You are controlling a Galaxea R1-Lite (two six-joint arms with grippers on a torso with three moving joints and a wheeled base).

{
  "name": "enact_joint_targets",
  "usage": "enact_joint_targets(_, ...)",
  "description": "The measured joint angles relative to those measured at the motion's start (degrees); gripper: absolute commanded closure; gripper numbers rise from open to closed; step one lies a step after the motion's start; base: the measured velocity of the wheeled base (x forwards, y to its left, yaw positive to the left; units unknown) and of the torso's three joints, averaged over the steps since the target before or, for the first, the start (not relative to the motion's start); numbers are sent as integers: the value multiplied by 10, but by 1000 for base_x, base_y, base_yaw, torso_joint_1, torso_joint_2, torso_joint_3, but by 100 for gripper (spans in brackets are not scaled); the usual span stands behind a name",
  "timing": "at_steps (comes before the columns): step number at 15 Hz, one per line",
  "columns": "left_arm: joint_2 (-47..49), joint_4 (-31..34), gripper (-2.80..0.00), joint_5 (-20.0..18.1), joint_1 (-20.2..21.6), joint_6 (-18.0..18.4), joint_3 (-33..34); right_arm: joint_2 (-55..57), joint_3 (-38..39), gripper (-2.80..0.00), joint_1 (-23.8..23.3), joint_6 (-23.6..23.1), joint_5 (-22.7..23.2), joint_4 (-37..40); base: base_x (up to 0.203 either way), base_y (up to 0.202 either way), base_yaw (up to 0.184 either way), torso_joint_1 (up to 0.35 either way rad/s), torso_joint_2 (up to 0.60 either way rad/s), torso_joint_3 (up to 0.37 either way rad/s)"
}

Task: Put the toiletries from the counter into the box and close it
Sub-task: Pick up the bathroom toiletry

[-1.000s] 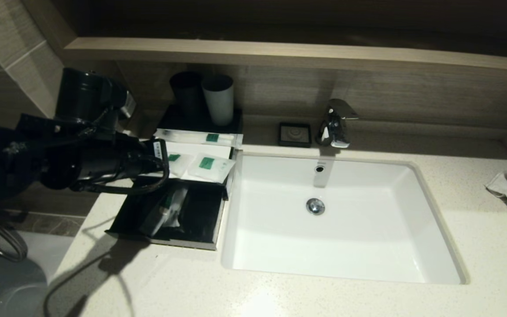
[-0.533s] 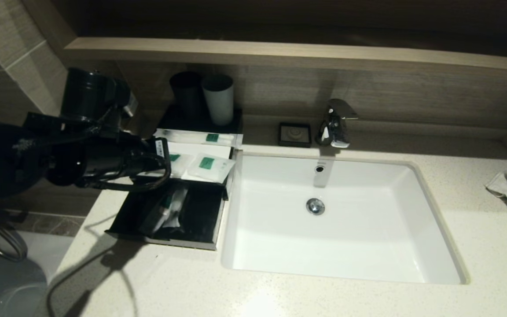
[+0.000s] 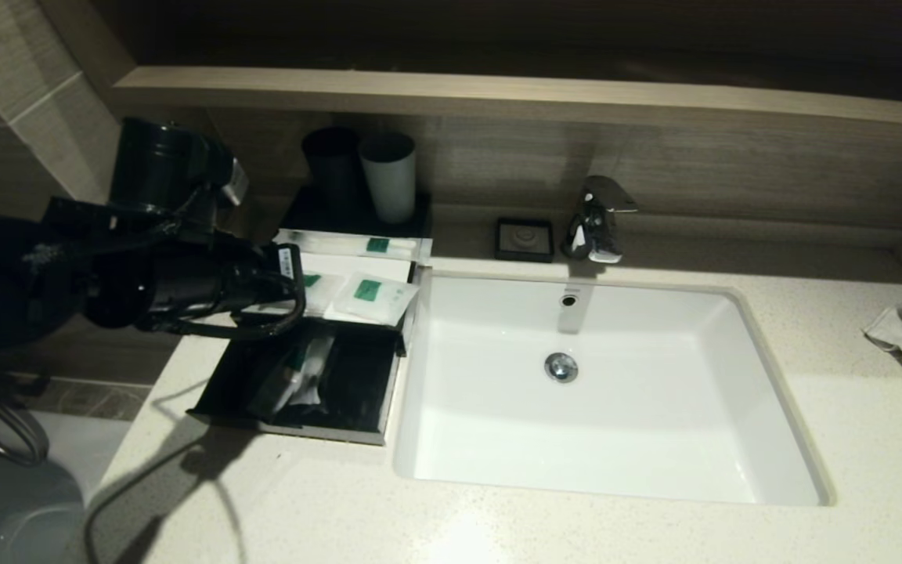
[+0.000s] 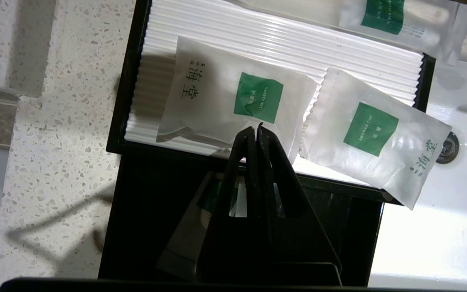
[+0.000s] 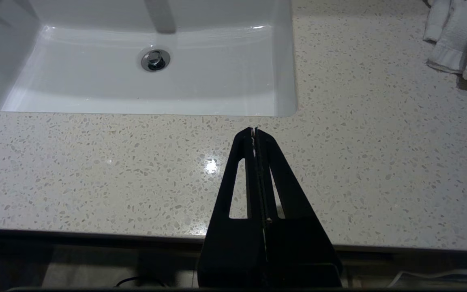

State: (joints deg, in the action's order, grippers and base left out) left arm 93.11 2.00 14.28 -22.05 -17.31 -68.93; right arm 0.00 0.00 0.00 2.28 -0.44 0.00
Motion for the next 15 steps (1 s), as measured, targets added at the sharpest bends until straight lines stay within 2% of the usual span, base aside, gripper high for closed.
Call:
enact_joint_targets(9,6,-1,0,-1,-15,3,-3,0,0,0,0,0,0,0,0,0,0,0,0,0)
enact_joint_targets(10,6,-1,-212,0,-15,5,-3,0,0,0,0,0,0,0,0,0,0,0,0,0)
enact_joint_targets(11,6,-1,-280,1,-15,7,-3,0,0,0,0,0,0,0,0,0,0,0,0,0)
enact_joint_targets(15,6,-1,-280,15,-14,9,-5,0,0,0,0,0,0,0,0,0,0,0,0,0)
